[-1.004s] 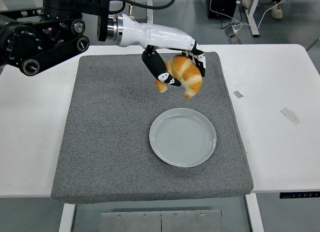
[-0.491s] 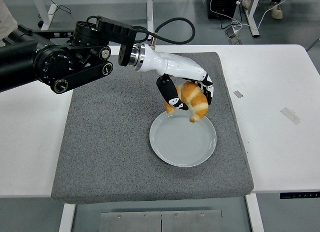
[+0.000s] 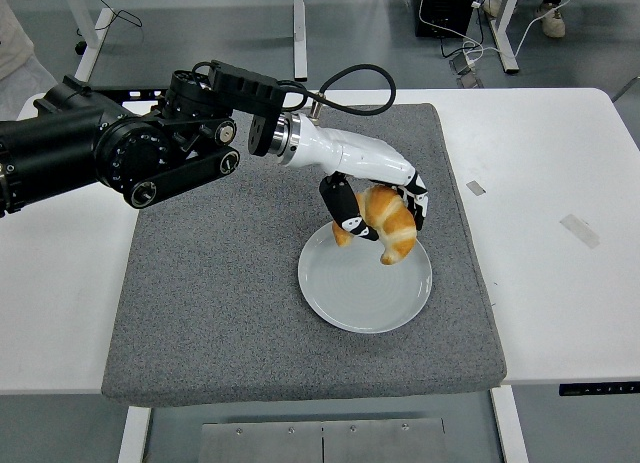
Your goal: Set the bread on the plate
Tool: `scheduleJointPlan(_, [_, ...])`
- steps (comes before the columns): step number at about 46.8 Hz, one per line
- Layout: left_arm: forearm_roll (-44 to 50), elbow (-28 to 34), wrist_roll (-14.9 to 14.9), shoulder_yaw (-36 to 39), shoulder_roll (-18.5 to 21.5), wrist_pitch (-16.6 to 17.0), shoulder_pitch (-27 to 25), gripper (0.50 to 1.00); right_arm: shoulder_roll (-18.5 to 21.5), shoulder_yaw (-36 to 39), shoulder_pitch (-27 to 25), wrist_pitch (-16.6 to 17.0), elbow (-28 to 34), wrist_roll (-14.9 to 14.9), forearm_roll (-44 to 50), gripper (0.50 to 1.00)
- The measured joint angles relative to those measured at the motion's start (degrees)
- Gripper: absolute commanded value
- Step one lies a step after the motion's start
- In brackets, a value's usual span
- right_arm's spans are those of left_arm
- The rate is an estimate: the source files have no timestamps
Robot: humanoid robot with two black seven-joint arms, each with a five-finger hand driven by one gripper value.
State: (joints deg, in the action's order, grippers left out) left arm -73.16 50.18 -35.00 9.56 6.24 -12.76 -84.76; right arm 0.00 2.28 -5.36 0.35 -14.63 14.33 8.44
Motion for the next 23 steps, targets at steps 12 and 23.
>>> scheduleJointPlan(12, [-0.3, 0.0, 0.0, 1.6, 0.1, 1.2, 1.7, 0.525, 0.0, 0.0, -0.1, 0.0, 0.0, 0.0, 0.0, 1.000])
scheduleJointPlan(23, [-1.7, -0.1, 0.0, 1.9, 0.1, 2.2, 3.9, 0.525, 0.0, 0.0, -0.1, 0.0, 0.0, 0.0, 0.0, 1.000])
